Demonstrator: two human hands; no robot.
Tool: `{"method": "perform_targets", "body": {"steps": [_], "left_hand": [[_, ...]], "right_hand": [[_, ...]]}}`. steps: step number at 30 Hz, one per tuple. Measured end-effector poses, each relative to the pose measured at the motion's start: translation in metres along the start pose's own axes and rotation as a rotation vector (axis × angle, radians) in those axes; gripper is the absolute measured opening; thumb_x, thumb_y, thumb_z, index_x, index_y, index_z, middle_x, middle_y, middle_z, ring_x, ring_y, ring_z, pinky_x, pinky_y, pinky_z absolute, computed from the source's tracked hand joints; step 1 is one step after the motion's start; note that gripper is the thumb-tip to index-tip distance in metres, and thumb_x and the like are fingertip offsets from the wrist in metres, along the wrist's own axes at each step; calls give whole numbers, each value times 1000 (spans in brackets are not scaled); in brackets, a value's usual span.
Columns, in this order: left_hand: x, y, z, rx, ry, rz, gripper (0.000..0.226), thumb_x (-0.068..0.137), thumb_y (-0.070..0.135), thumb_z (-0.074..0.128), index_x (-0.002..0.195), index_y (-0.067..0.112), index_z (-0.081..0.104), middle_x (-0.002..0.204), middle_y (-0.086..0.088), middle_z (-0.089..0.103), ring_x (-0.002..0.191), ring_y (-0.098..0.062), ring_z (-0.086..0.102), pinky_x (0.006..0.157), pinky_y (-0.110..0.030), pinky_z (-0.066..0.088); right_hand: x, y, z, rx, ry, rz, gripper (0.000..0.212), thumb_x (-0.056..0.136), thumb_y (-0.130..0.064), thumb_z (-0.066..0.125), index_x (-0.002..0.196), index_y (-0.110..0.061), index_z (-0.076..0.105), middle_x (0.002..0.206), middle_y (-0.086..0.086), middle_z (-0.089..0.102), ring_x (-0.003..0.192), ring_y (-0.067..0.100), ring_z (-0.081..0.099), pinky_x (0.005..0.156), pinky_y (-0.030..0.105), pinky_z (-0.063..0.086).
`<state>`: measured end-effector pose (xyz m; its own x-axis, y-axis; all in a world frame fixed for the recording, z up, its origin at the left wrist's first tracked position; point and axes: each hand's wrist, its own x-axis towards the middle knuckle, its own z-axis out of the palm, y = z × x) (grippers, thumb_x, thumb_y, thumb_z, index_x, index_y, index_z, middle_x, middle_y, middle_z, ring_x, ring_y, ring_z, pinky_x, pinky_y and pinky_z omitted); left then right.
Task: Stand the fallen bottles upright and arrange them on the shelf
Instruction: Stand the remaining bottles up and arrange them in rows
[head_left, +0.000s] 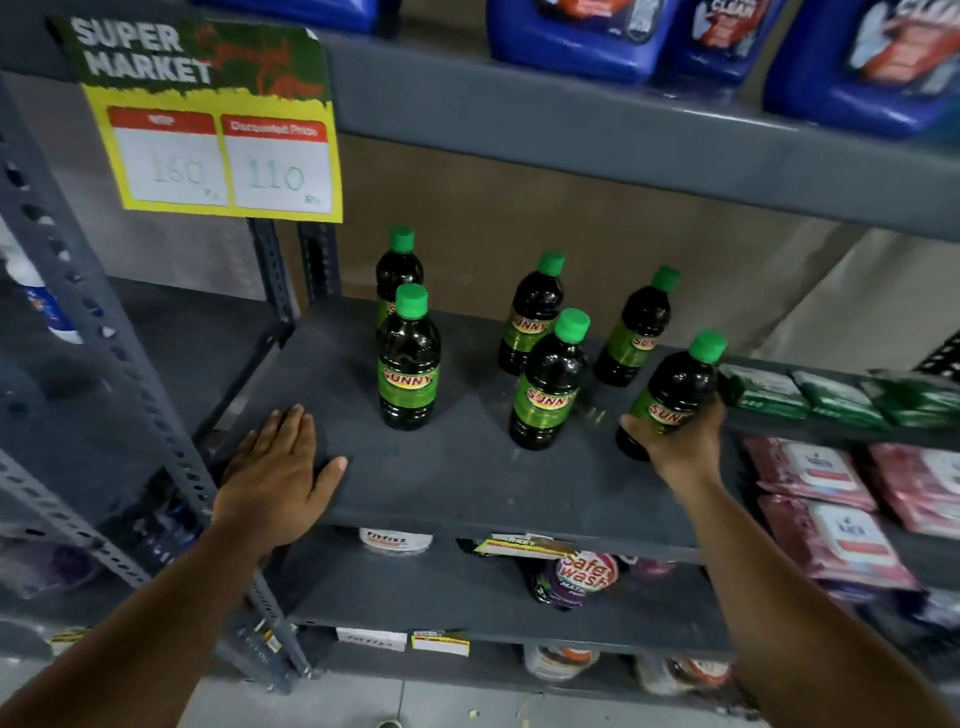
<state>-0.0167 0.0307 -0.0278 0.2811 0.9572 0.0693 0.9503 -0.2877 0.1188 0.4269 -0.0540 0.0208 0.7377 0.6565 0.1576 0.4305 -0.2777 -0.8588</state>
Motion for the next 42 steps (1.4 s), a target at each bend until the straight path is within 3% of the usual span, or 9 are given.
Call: {"method": "perform_targets", "body": {"steps": [5, 15, 21, 28, 32, 34, 36, 39, 42], "left_hand": [[1, -1, 1, 7, -9, -9, 97, 80, 68, 5, 148, 2, 24, 158, -15, 22, 146, -31, 17, 118, -47, 16], [-1, -1, -1, -10, -13, -6, 97, 80, 71, 4, 149, 4, 18, 160, -14, 17, 147, -30, 13, 118, -46, 13], [1, -2, 1, -5, -9, -9, 97, 81, 70, 4, 149, 3, 21, 159, -15, 19, 146, -31, 15, 118, -47, 15], [2, -2, 1, 1, -29, -8, 99, 79, 71, 2, 149, 3, 18, 160, -15, 15, 147, -30, 12, 118, -47, 12], [0, 0, 0, -3, -22, -9, 100, 79, 71, 1, 149, 2, 20, 160, -16, 18, 147, -31, 13, 118, -47, 13], [0, 0, -1, 0, -23, -17, 100, 79, 71, 0, 149, 3, 19, 160, -15, 17, 147, -30, 11, 118, -46, 12], [0, 0, -2, 4, -30, -10, 99, 79, 70, 1, 149, 2, 20, 160, -16, 18, 147, -31, 12, 118, -46, 13], [1, -1, -2, 8, -12, -2, 100, 79, 71, 3, 147, 1, 24, 158, -17, 22, 146, -33, 17, 118, -48, 15], [0, 1, -3, 2, -29, -8, 100, 78, 71, 0, 149, 3, 20, 159, -15, 18, 147, -31, 13, 119, -46, 12]], "right_hand": [[5, 1, 5, -25, -43, 47, 74, 56, -28, 89, 115, -22, 44, 109, 2, 64, 99, 23, 63, 87, 44, 53], [-40, 5, -17, -44, -92, 56, 69, 64, -26, 86, 120, -19, 47, 105, 0, 64, 93, 19, 63, 76, 29, 45], [-78, 14, -33, -55, -89, 41, 63, 64, -22, 86, 114, -18, 48, 94, -4, 64, 81, 3, 59, 64, 21, 42], [-85, 11, -33, -3, -96, 29, 73, 65, -22, 86, 124, -16, 45, 106, 1, 63, 100, 21, 63, 70, 21, 46], [-126, 19, -18, -95, 308, -370, 87, 70, -46, 78, 134, -4, 38, 131, 22, 44, 127, 29, 37, 108, 43, 34], [-152, 10, 1, -93, 230, -656, 77, 74, -55, 70, 128, -7, 43, 127, 14, 40, 121, 24, 38, 105, 35, 35], [-159, -11, 24, -80, 5, -740, 74, 73, -45, 75, 131, -12, 43, 129, 7, 39, 122, 23, 43, 106, 31, 38], [-129, -49, 53, 5, -107, -490, 98, 69, -30, 84, 146, -12, 25, 143, 14, 35, 136, 23, 32, 114, 29, 28], [-83, -69, 73, 171, -251, -131, 121, 63, -26, 89, 152, -25, 7, 152, 1, 33, 140, 15, 33, 115, 34, 29]]}}
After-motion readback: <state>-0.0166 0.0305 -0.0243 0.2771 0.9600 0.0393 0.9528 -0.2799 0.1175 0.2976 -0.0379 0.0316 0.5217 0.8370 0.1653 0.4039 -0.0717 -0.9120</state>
